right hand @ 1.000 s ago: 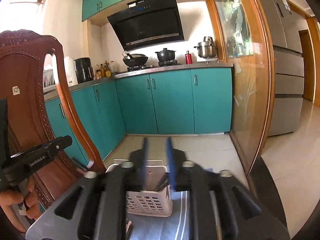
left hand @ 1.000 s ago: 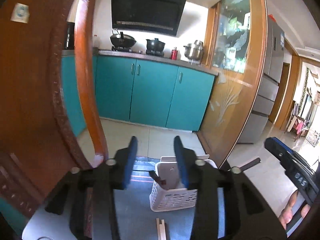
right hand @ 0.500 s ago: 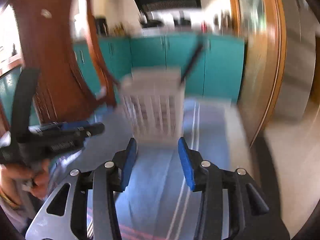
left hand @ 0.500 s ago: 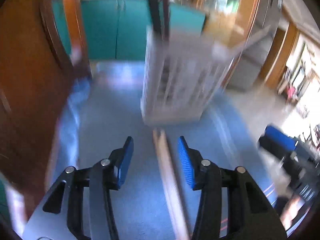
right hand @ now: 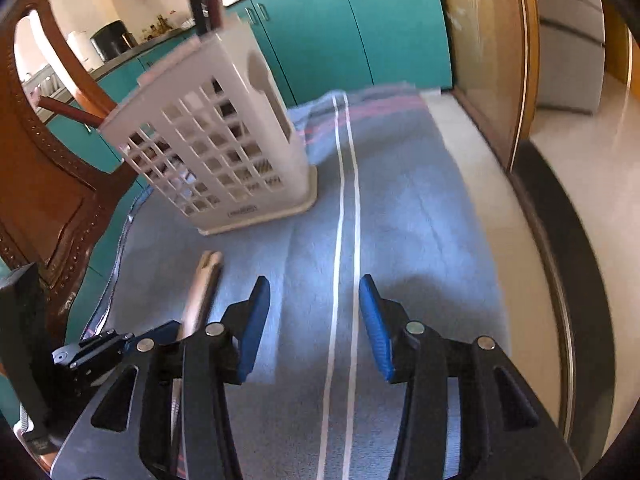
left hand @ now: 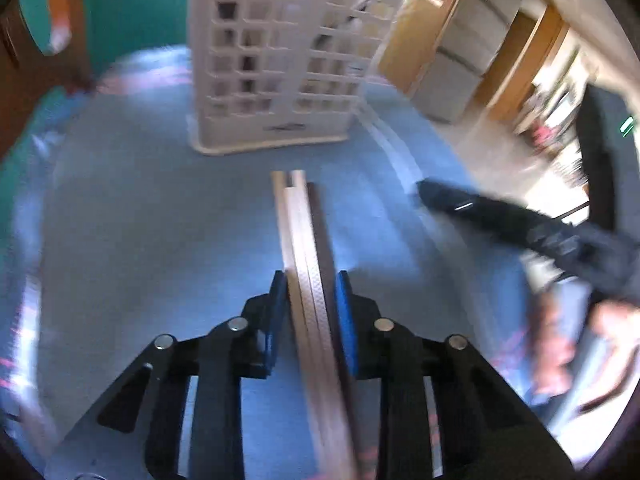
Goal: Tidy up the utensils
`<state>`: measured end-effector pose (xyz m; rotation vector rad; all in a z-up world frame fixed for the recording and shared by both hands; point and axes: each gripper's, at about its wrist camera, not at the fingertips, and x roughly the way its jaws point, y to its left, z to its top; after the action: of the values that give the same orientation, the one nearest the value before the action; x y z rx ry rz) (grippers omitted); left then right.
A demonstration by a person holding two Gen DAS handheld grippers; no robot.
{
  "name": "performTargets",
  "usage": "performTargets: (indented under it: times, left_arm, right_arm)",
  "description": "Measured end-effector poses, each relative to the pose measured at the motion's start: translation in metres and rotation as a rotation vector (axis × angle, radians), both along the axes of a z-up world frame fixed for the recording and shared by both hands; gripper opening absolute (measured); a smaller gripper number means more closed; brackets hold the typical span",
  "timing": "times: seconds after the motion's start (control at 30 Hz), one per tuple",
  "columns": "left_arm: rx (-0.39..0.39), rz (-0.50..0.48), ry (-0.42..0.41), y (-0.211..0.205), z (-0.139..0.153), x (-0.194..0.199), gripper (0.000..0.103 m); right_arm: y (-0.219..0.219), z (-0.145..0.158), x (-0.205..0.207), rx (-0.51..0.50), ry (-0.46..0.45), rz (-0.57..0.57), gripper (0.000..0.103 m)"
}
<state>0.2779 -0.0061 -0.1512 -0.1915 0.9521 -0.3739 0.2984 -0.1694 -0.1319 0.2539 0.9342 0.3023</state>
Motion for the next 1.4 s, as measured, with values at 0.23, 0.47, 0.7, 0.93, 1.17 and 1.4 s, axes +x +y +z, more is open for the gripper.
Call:
performTargets:
  times: [0.23, 0.47, 0.7, 0.93, 1.17, 1.4]
  left_arm:
    - [0.119, 0.017, -0.043, -0.014, 0.003, -0.006, 0.007]
    - [0.229, 0.072, -0.062, -0.004, 0.006, -0.01, 0.007]
    - [0.149, 0.158, -0.038, 0.024, 0.013, -0.019, 0.015]
    - [0.097, 0.211, -0.025, 0.038, 0.011, -0.015, 0.022]
    - [0.08, 0.222, -0.01, 0.037, 0.008, -0.01, 0.03]
    - [0.071, 0.225, 0.001, 0.038, 0.006, -0.007, 0.033]
  right_arm:
    - [-0.017, -0.002, -0.004, 0.037, 0.001, -0.048, 0.046]
    - [-0.006, 0.001, -0.01, 0.007, -0.01, 0.007, 0.046]
    - [0.029, -0.003, -0.011, -0.07, 0.017, 0.121, 0.046]
    - [0.062, -0.004, -0.006, -0.24, 0.049, 0.171, 0.046]
    - [0.068, -0.001, 0.011, -0.179, 0.09, 0.24, 0.023]
    - [0.086, 0.002, 0.006, -0.212, 0.032, 0.328, 0.01]
